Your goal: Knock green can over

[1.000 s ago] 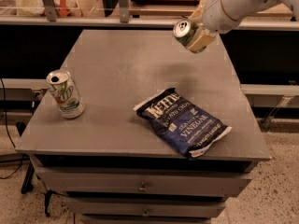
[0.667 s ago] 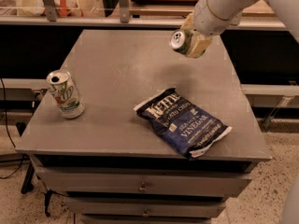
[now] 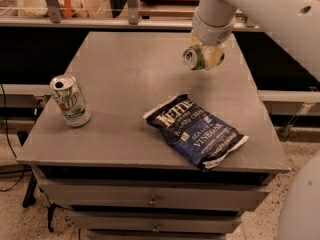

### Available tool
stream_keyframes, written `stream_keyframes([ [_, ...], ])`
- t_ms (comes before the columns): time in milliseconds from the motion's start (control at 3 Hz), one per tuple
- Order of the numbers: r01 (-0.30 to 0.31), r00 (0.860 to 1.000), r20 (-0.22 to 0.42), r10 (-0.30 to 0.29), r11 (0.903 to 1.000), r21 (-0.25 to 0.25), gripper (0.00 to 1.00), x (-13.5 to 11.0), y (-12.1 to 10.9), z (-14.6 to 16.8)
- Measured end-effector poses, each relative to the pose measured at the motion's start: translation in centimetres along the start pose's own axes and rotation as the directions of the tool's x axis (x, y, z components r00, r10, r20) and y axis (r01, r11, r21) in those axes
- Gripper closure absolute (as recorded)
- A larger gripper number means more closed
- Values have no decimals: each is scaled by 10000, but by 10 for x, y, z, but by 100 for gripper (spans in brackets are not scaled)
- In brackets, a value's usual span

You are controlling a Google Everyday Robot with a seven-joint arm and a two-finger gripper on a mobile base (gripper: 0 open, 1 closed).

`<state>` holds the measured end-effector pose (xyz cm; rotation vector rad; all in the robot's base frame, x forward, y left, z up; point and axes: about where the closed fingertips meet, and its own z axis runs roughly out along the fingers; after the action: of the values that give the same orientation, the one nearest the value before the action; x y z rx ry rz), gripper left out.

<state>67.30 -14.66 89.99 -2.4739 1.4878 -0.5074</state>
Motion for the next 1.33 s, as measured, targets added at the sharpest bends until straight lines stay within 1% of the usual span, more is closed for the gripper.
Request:
stream_keyframes([
  [333, 718, 9919, -988, -801, 9938, -850, 100, 1, 8, 12],
  [667, 864, 9849, -1382, -1044, 9877, -1304, 82, -1, 10, 20],
  [1333, 903, 9799, -1608, -1179, 9815, -1689, 36, -3, 11, 26],
])
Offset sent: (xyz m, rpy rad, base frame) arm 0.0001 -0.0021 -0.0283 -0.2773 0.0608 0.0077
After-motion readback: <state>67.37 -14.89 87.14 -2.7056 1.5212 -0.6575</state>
